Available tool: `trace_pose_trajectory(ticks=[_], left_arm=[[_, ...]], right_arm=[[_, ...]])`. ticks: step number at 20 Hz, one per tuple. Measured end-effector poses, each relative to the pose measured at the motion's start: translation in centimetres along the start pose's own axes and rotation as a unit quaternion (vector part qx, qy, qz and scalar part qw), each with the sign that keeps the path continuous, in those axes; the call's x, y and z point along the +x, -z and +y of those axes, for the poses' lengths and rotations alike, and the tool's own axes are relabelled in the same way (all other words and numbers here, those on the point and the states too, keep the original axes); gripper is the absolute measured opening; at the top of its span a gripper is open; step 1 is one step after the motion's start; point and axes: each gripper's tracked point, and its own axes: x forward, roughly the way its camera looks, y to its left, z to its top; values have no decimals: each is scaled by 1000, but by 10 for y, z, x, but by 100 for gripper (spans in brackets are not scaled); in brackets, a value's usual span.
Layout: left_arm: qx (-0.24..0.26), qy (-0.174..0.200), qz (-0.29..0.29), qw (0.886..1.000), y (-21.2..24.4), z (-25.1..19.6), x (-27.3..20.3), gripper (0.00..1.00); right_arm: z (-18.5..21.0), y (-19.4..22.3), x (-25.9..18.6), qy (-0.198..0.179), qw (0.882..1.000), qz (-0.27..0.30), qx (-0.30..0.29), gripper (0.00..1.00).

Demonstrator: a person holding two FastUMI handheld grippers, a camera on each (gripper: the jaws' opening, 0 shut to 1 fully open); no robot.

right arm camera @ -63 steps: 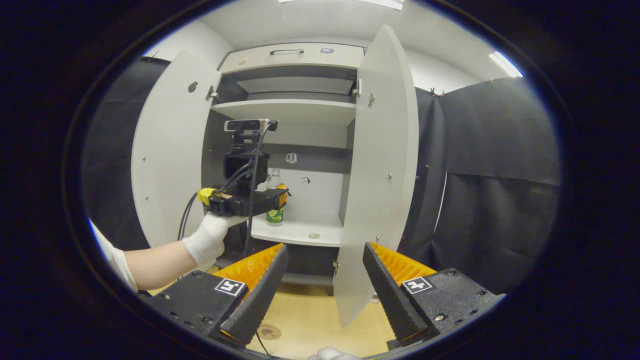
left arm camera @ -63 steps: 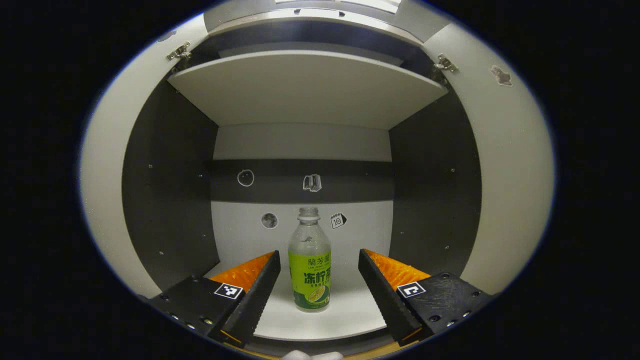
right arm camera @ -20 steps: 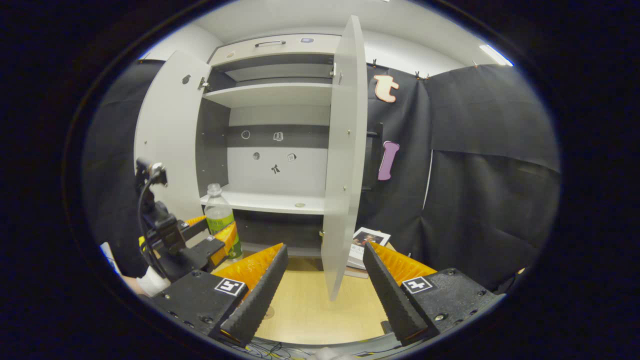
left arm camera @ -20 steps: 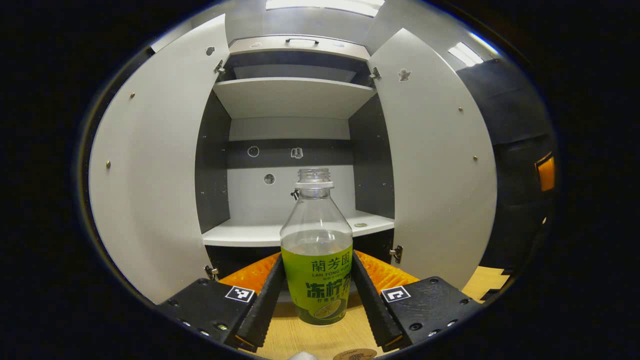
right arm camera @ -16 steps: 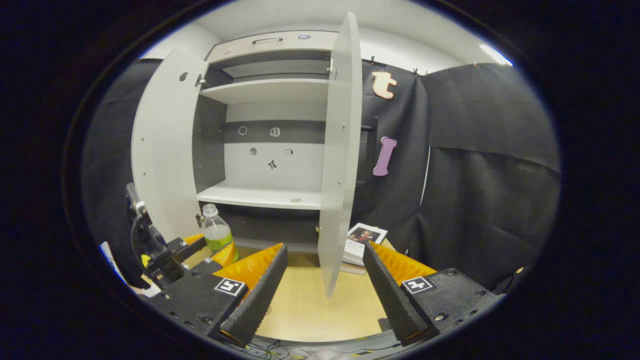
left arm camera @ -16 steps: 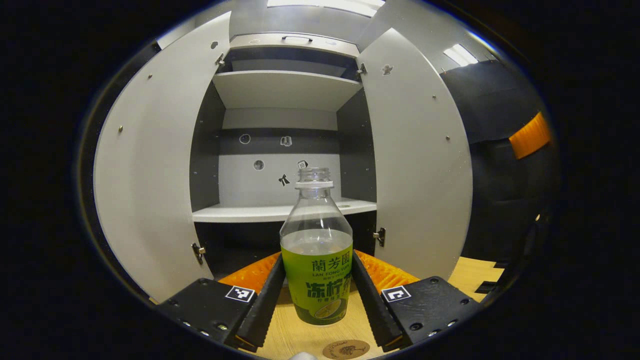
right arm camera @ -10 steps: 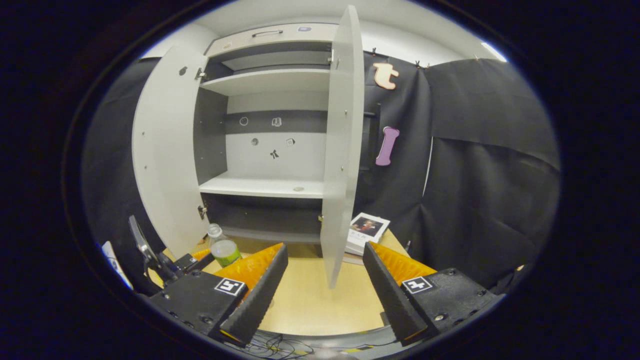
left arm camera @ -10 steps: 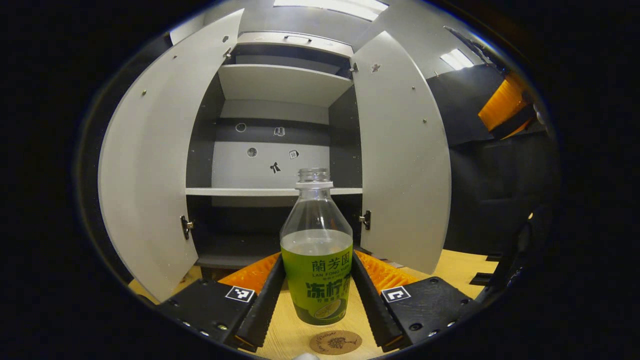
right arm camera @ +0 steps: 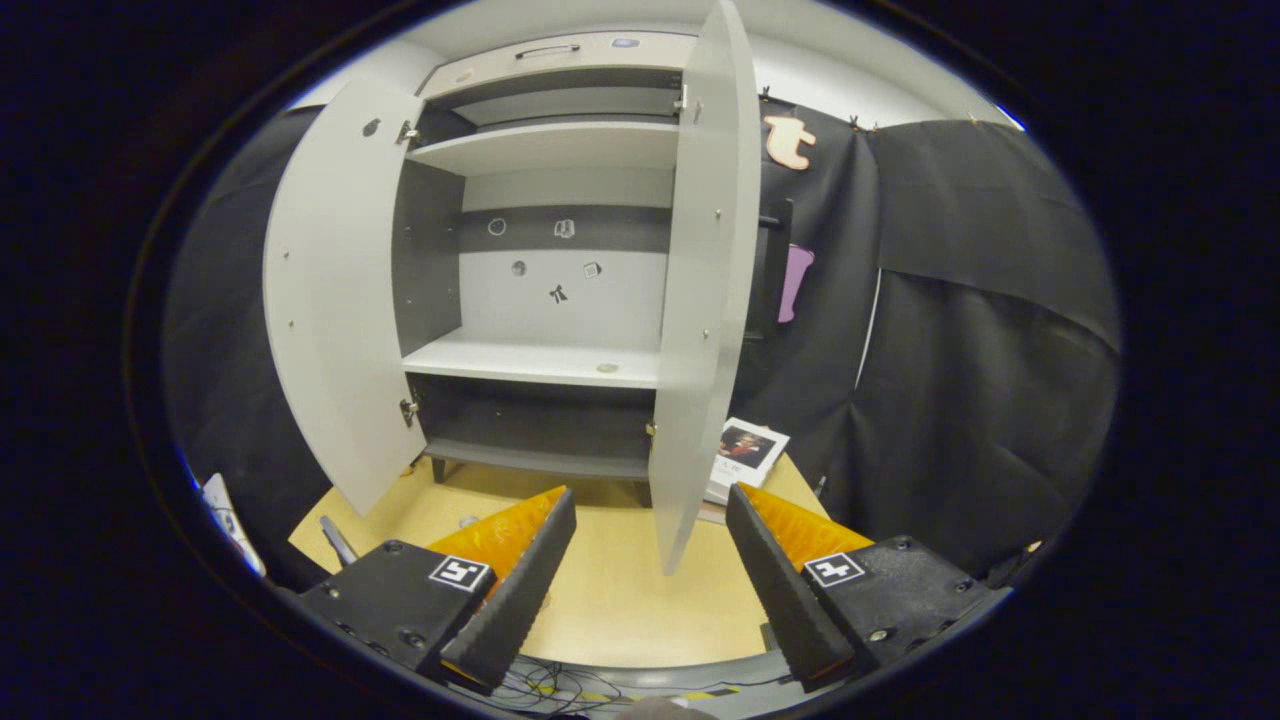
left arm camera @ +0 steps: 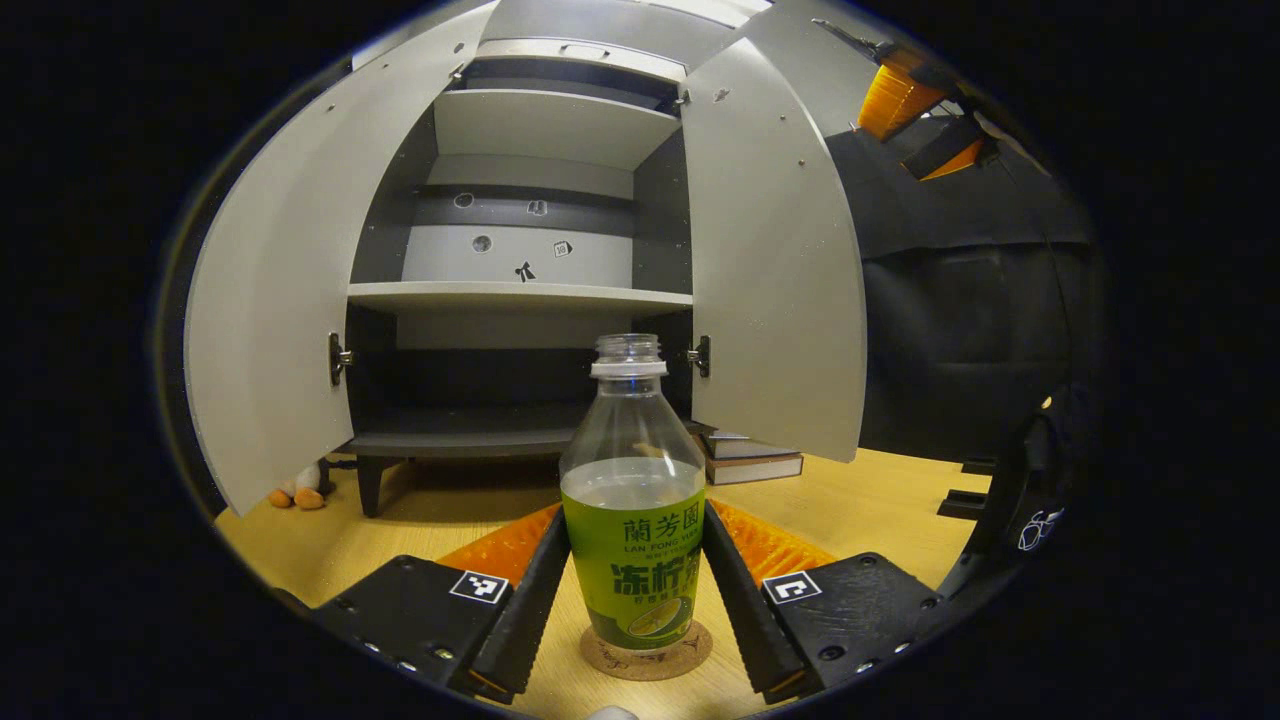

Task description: Grasp the bottle in the cabinet with the left hand and place it on the coaster, then close the right door with the right hand and the left door with the left hand.

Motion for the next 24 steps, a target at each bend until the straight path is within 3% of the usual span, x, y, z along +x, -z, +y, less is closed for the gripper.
trace_pose_trajectory(ticks=[8, 10, 11, 12, 18, 24], left_arm=[[-9, 22, 2, 1000, 20, -9, 1, 77], [-17, 23, 7, 1000, 19, -9, -3, 81], [-13, 17, 8, 1000, 16, -6, -2, 90], [-7, 12, 7, 1000, 12, -4, -5, 97], [10, 15, -18, 1000, -32, -9, -7, 97], [24, -12, -25, 999, -94, 0, -16, 97]], right_arm=[[8, 0, 4, -2, 999, 13, -33, 99], [6, -1, 4, -1, 1000, 13, -28, 99], [6, -1, 4, 0, 1000, 11, -26, 100], [6, -2, 3, 0, 1000, 10, -26, 100], [8, 2, -2, -4, 1000, 7, -19, 99], [6, -3, -9, -8, 1000, -14, -1, 100]])
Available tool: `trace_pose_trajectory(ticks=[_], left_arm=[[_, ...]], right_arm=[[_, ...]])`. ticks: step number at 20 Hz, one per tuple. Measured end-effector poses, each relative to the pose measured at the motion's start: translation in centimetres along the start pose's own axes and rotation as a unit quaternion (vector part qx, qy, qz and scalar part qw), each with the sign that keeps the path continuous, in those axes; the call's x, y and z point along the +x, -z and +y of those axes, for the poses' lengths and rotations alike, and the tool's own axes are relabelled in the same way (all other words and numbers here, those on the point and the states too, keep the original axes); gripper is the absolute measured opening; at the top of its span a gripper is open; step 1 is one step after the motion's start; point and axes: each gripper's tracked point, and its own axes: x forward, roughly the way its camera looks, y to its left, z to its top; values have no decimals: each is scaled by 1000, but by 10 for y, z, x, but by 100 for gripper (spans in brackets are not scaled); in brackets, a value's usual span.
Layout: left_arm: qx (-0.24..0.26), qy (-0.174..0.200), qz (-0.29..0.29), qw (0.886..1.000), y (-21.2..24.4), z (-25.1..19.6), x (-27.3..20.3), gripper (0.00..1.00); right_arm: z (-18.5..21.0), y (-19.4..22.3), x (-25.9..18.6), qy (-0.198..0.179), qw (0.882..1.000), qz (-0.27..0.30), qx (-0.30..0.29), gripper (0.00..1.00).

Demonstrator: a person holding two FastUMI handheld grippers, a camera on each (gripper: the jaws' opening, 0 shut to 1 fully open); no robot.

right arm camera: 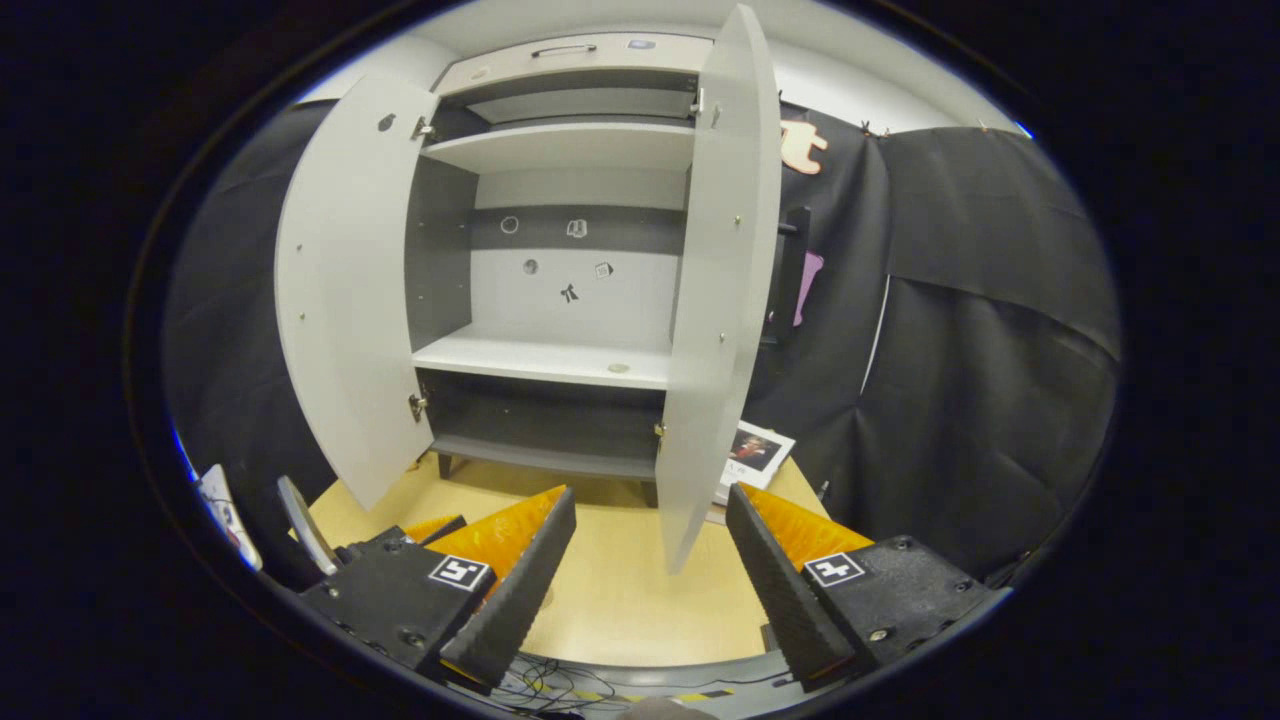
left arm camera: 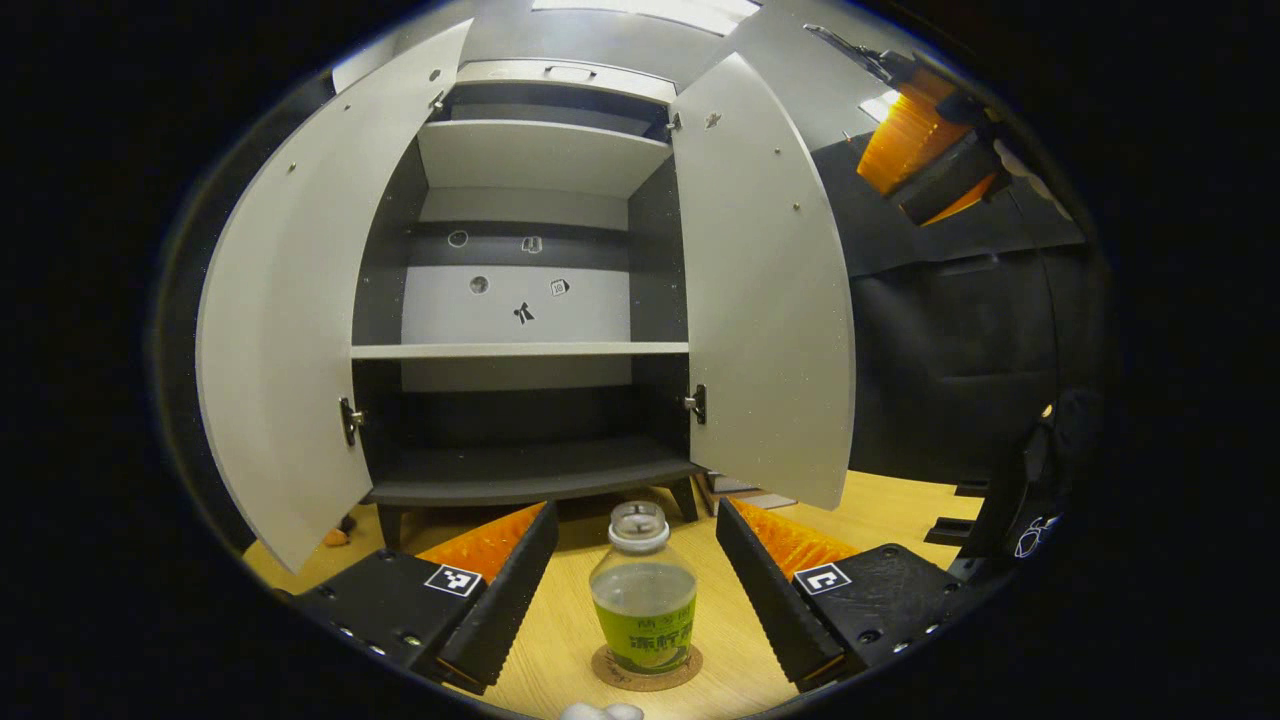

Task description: Grasp the bottle in the cabinet with the left hand and place it on the coaster, then close the right door with the right hand and the left door with the left hand.

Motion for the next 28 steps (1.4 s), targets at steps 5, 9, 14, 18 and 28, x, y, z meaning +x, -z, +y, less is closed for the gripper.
trace_pose_trajectory(ticks=[5, 9, 14, 18, 28], left_arm=[[-28, -35, 9, 999, -61, 29, -13, 97], [-42, -96, 43, 994, -100, 83, -33, 96], [-34, -177, 52, 982, -139, 144, -73, 97], [-16, -220, 46, 974, -168, 162, -102, 95], [11, -265, 37, 964, -203, 118, -109, 94]], right_arm=[[-2, -13, -2, -4, 999, -33, 14, 99], [-17, -25, 4, 4, 998, -61, 23, 95], [-55, -48, 14, 20, 994, -95, 51, 99], [-98, -59, 25, 35, 991, -109, 62, 99], [-236, -97, 76, 64, 989, -118, 67, 95]])
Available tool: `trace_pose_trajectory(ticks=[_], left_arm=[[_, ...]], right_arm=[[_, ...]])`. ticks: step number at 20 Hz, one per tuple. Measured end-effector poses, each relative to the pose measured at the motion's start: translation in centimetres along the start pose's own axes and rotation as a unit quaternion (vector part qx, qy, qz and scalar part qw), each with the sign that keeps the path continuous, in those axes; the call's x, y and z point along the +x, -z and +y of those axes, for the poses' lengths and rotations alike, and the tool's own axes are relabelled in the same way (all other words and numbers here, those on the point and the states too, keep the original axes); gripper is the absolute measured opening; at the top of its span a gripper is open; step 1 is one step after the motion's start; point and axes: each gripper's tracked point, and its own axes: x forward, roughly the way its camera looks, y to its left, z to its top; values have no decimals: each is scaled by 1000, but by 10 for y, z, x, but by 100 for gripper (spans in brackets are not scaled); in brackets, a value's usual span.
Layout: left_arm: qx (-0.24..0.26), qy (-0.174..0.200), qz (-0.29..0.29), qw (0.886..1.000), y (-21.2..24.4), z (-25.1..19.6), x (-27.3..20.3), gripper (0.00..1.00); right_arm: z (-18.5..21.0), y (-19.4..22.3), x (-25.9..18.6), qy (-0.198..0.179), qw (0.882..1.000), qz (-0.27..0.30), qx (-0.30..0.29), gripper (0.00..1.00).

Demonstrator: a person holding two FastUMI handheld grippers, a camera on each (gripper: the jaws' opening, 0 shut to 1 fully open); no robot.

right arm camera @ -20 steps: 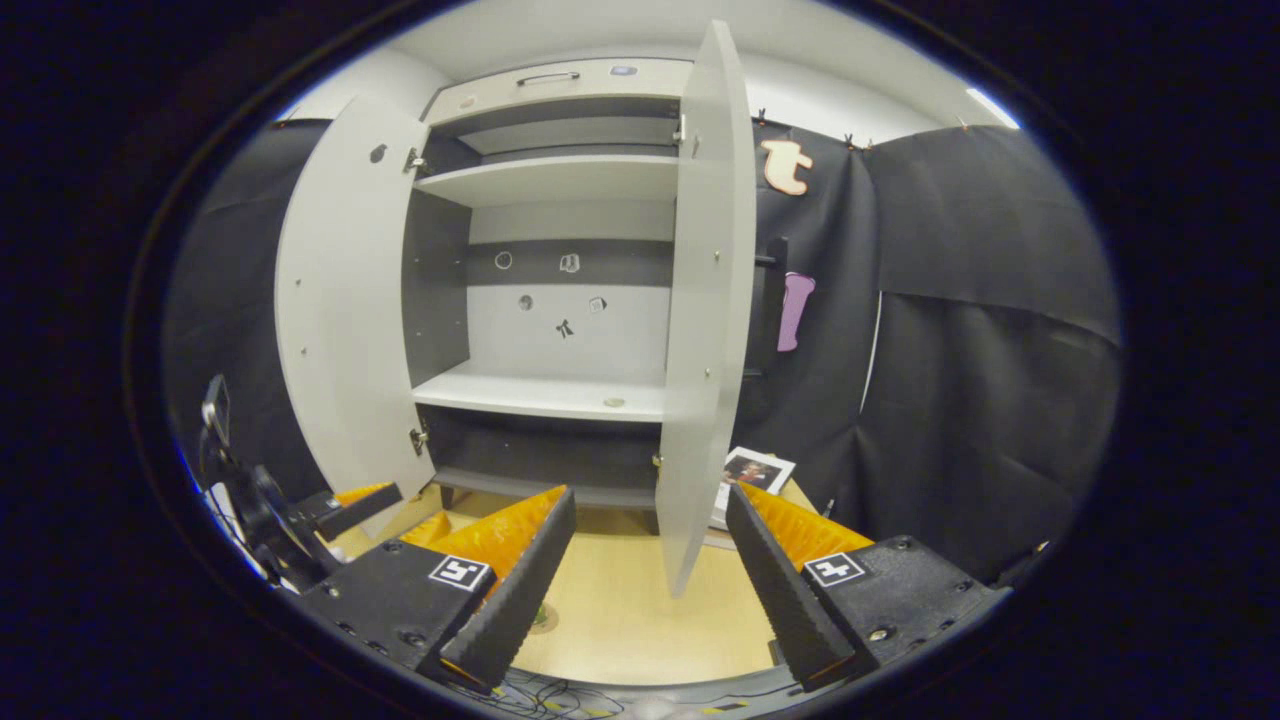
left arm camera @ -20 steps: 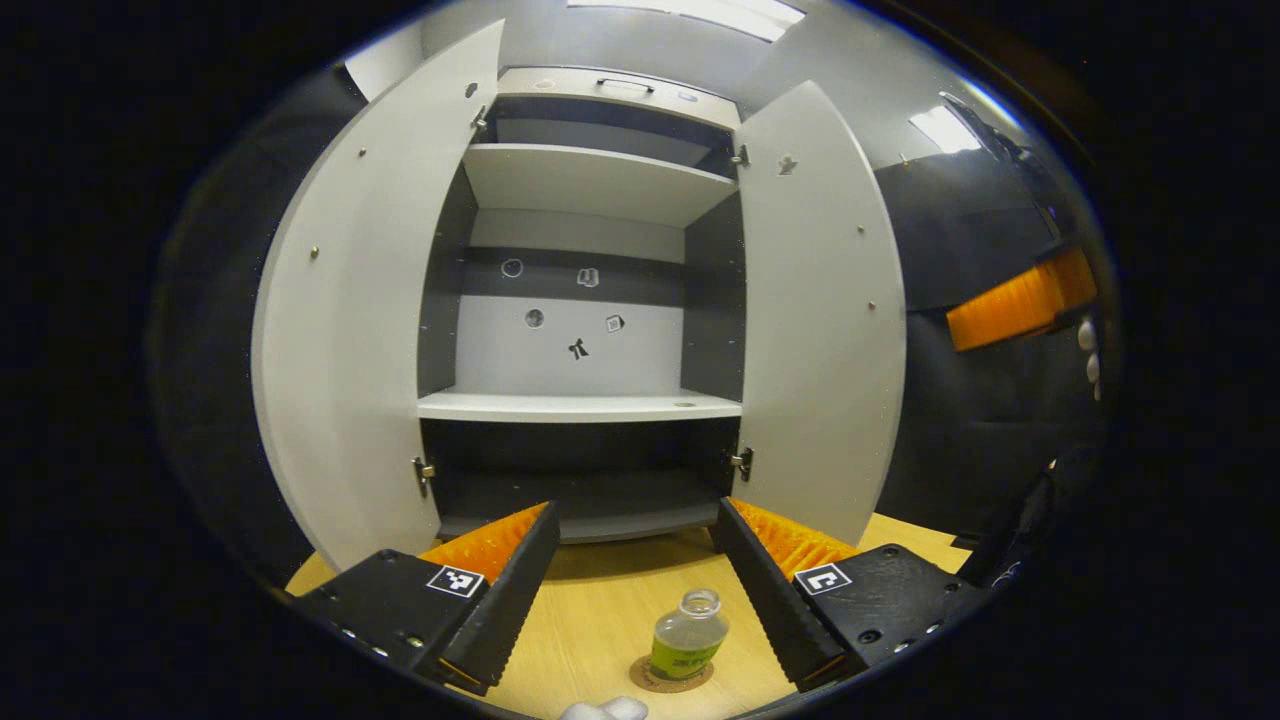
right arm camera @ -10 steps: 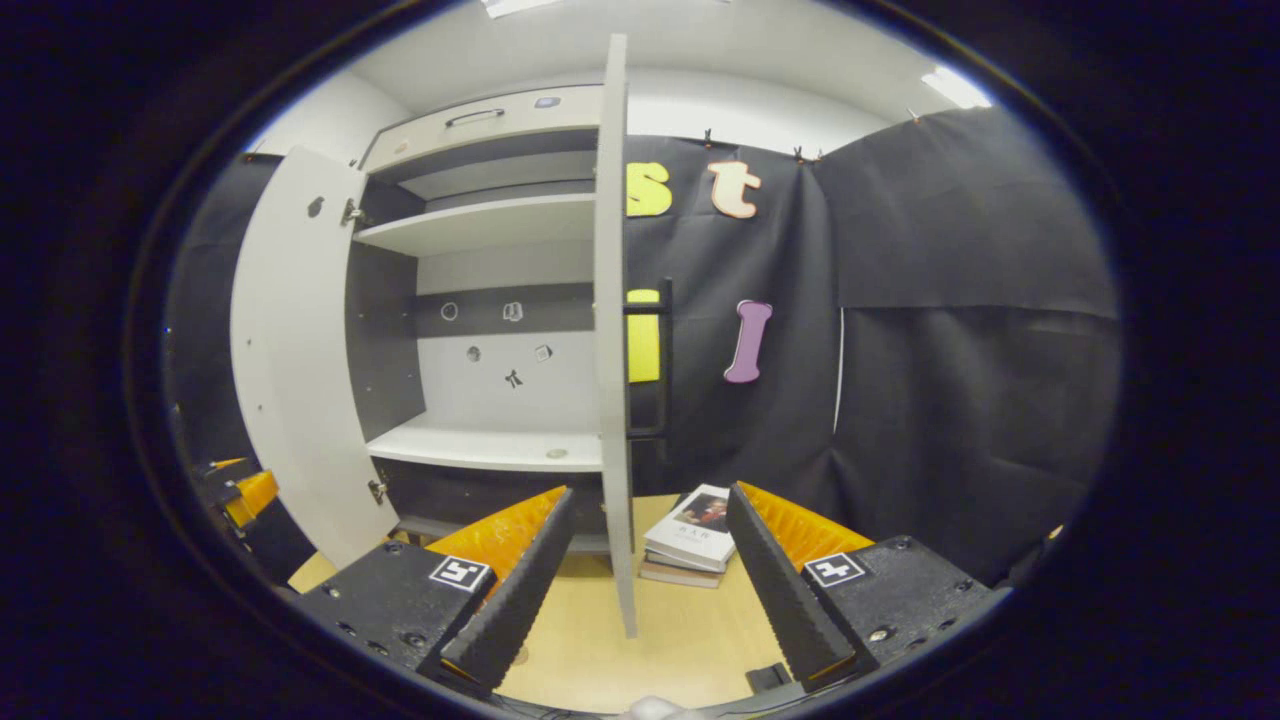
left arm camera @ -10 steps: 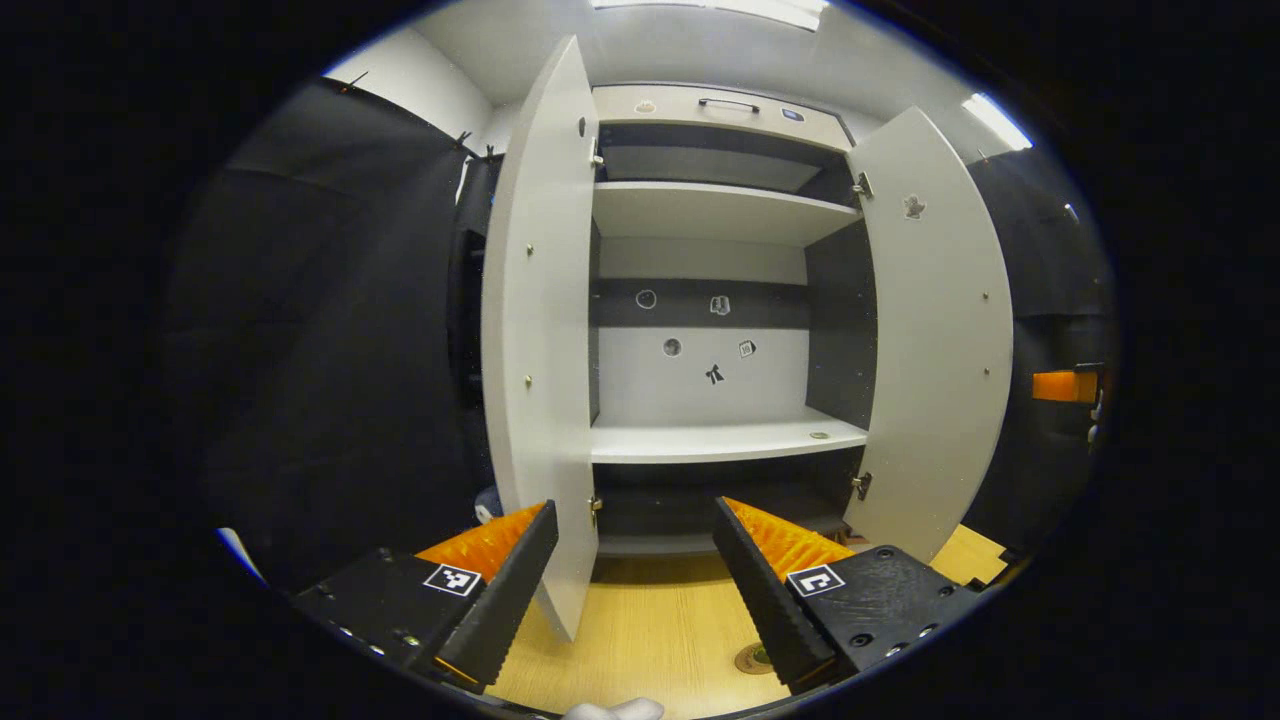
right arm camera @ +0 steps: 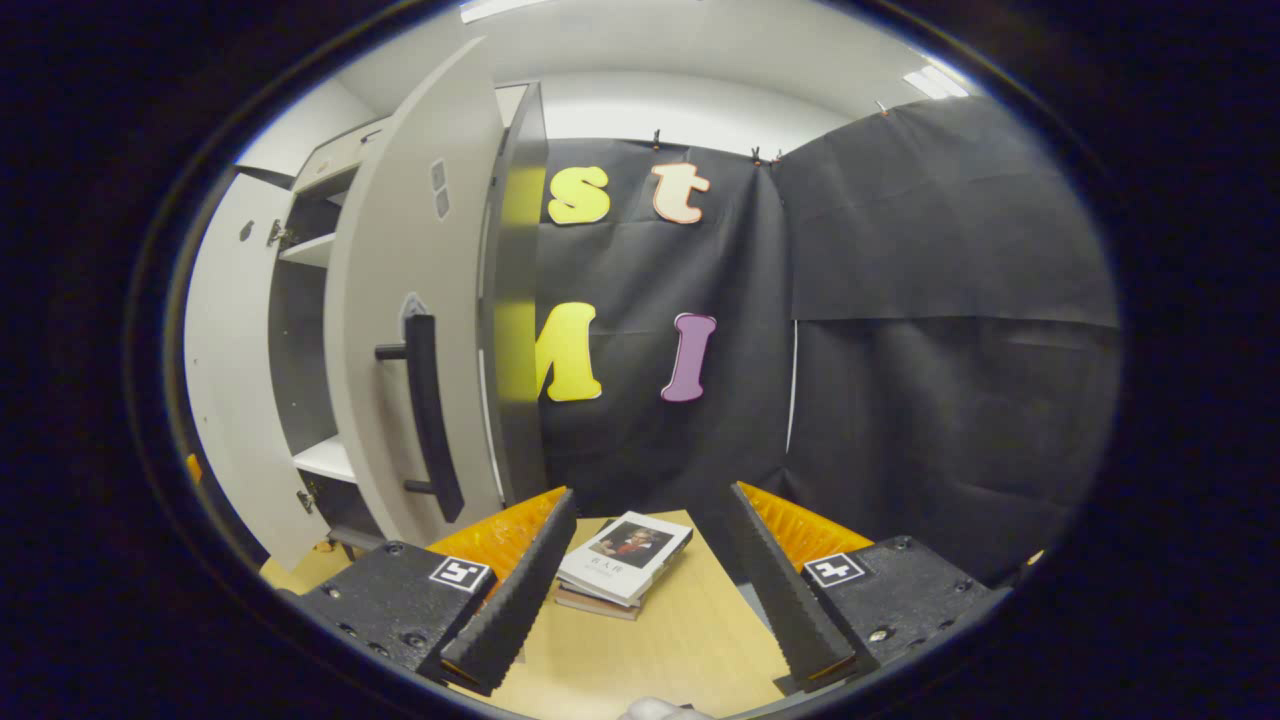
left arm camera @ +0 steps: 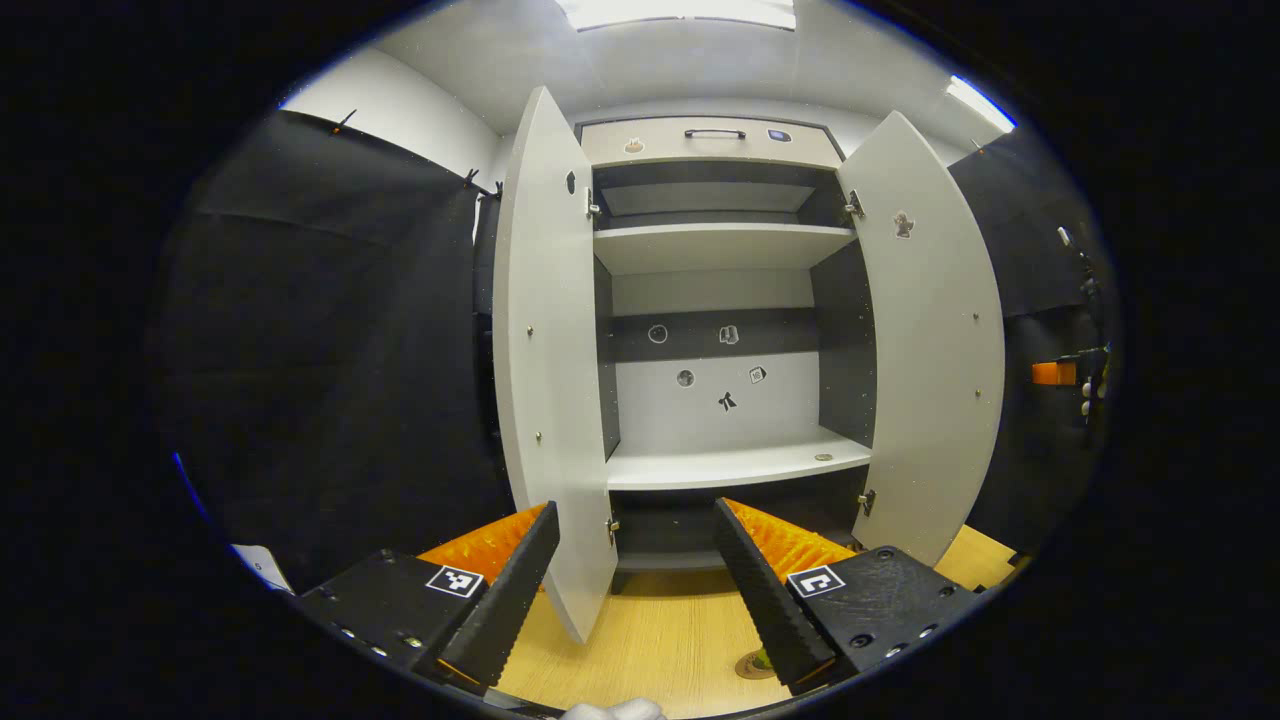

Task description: Grasp the bottle in the cabinet with the left hand and place it on the coaster, then close the right door with the right hand and the left door with the left hand.

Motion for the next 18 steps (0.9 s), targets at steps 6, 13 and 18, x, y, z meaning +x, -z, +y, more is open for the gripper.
trace_pose_trajectory(ticks=[6, 13, 18], left_arm=[[10, -35, -5, 999, -6, -28, -14, 96], [15, -67, 16, 998, 3, -50, -39, 96], [9, -68, 10, 998, 0, -49, -42, 96]], right_arm=[[28, -20, 38, -87, 996, -11, 8, 96], [83, -34, 51, -196, 980, -24, 7, 95], [92, -34, 51, -199, 980, -18, 0, 94]])
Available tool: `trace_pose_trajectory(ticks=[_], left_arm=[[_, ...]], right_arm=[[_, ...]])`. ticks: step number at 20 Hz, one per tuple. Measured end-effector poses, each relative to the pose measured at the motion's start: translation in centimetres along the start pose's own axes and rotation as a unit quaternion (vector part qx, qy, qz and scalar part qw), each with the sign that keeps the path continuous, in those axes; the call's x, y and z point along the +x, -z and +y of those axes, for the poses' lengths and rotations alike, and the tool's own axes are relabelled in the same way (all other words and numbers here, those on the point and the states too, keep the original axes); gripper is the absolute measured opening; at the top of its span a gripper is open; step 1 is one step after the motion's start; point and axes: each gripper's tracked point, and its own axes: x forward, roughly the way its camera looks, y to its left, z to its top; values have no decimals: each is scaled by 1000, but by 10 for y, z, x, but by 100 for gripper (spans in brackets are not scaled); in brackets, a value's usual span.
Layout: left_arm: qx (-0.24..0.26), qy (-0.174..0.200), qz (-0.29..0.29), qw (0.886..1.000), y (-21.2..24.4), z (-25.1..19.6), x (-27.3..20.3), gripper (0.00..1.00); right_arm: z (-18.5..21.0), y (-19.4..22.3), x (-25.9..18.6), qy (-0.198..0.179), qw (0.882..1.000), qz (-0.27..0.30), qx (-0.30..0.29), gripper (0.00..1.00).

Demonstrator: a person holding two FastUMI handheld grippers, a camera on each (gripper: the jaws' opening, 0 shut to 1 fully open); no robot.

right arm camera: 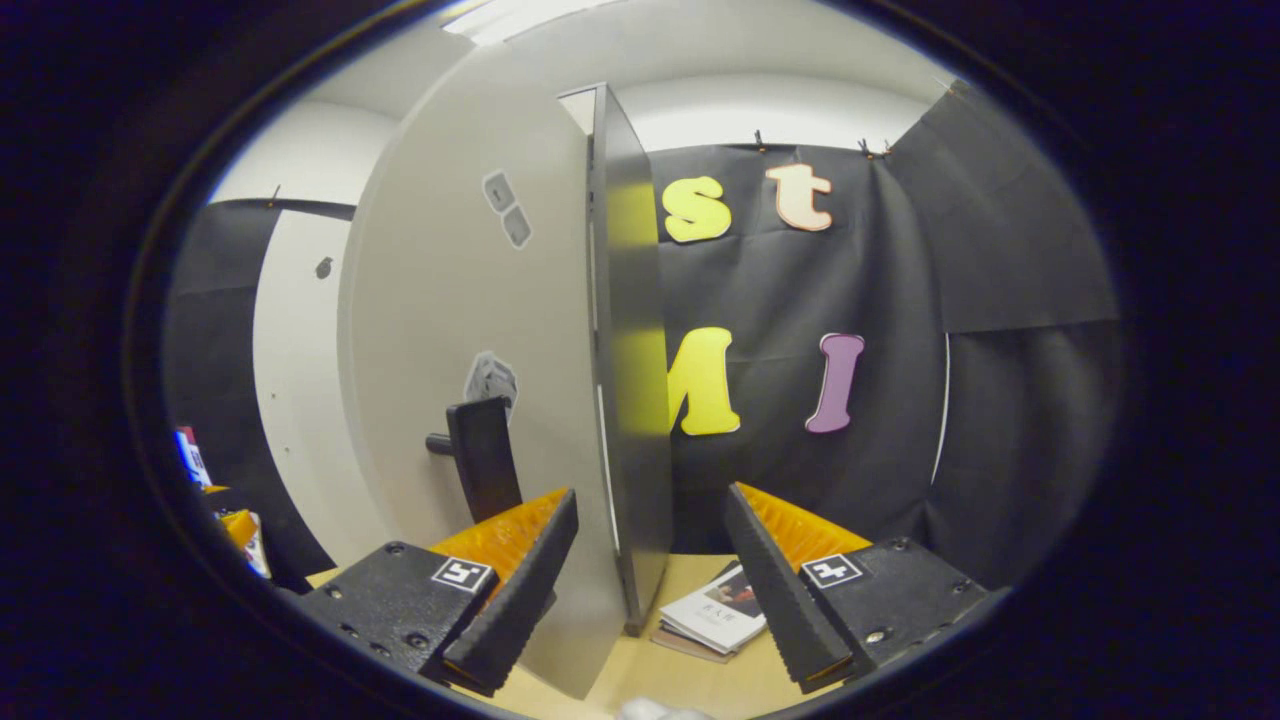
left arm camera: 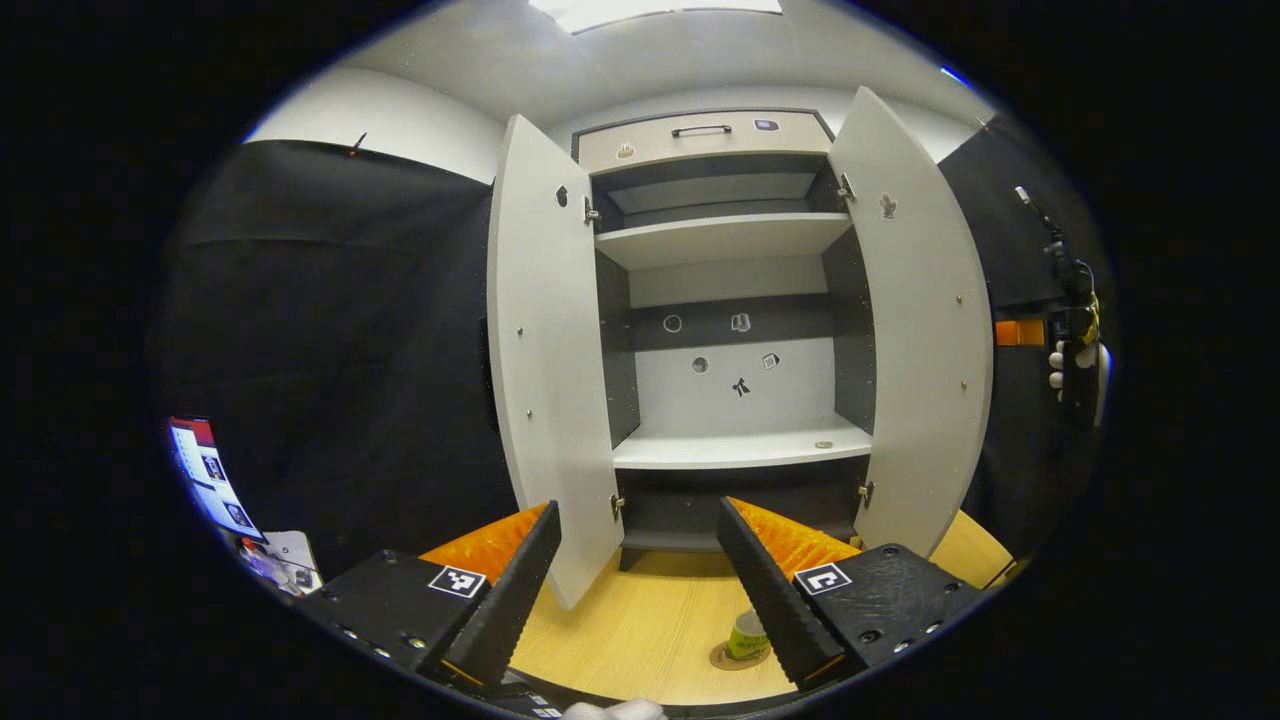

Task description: Grasp the bottle in the cabinet with the left hand and place it on the coaster, then close the right door with the right hand and the left door with the left hand.

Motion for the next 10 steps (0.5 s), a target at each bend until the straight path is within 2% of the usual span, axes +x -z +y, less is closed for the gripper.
trace_pose_trajectory(ticks=[1, 2, 3, 5, 7, 8, 9, 10], left_arm=[[-1, 4, -3, 1000, 0, 2, 3, 96], [-1, 8, -5, 1000, 1, 3, 5, 96], [-1, 12, -4, 1000, 3, 4, 7, 96], [-5, 23, -2, 1000, 5, 7, 12, 96], [-11, 31, -2, 999, 7, 11, 16, 96], [-14, 35, 1, 999, 9, 13, 17, 96], [-18, 38, 2, 999, 10, 16, 19, 96], [-21, 40, 3, 999, 12, 21, 21, 96]], right_arm=[[1, 0, -1, 5, 1000, 1, 0, 98], [3, 0, -2, 10, 1000, 2, -1, 94], [6, 1, -3, 16, 1000, 2, -1, 97], [16, 1, -4, 23, 1000, 4, -6, 94], [30, 1, -3, 24, 1000, 6, -18, 94], [38, 2, -2, 23, 1000, 7, -21, 98], [47, 3, 0, 20, 1000, 9, -19, 94], [57, 4, 2, 18, 1000, 11, -16, 98]])
